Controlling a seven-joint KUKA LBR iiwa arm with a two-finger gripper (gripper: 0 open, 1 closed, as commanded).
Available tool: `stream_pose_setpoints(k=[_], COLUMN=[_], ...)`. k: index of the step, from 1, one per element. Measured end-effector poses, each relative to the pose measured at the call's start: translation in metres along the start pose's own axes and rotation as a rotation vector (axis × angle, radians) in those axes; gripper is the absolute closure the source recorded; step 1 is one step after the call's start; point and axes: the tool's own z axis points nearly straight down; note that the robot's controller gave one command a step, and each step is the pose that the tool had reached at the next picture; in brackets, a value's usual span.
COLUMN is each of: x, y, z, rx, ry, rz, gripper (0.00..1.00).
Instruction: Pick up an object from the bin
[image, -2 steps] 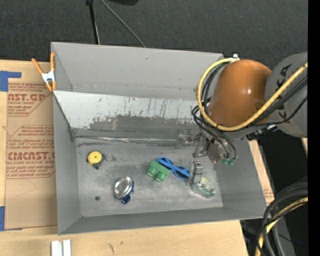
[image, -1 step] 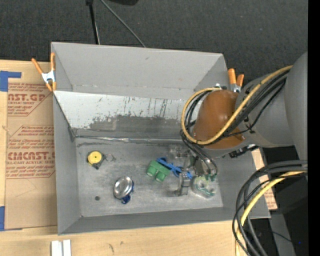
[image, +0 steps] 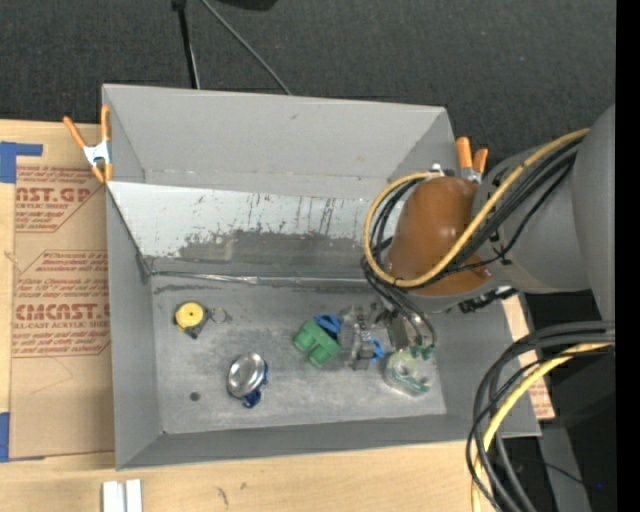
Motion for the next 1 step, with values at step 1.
stream_pose_setpoints(k=[1], x=[-0.0029], y=[0.0036], z=[-0.1228], rx=[0.001], ry=[-0.009], rz=[-0.077], gripper=[1.00])
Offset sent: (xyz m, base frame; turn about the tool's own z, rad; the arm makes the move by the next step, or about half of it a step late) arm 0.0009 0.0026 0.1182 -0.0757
